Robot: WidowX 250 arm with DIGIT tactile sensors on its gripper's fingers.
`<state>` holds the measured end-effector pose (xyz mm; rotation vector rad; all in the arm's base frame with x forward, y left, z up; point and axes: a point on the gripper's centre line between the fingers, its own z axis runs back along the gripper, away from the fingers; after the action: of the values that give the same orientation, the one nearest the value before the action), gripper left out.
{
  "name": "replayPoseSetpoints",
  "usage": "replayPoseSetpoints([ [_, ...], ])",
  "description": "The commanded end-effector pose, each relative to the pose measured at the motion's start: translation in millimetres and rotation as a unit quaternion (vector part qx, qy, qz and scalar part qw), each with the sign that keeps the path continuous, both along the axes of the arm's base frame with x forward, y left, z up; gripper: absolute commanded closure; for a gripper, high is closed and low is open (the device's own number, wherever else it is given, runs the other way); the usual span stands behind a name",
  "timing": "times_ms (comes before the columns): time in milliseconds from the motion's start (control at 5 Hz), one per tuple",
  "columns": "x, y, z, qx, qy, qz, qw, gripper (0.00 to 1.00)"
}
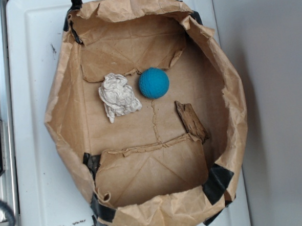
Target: Grab the white paper.
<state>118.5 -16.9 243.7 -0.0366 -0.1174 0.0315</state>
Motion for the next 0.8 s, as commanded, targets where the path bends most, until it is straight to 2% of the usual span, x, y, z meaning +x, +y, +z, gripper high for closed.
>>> replayPoseSetpoints([
  [0, 0.0, 0.0, 0.0, 0.0, 0.0, 0.0, 1.0, 0.0],
  [200, 39.2, 5.0, -7.8, 0.009, -0.002, -0.012, 1.0, 0.0],
  [400, 62.0, 12.4, -20.8, 0.008, 0.015, -0.048, 0.999, 0.0],
  [600, 78.0, 33.4, -30.5, 0.025, 0.043, -0.075, 0.996, 0.0],
])
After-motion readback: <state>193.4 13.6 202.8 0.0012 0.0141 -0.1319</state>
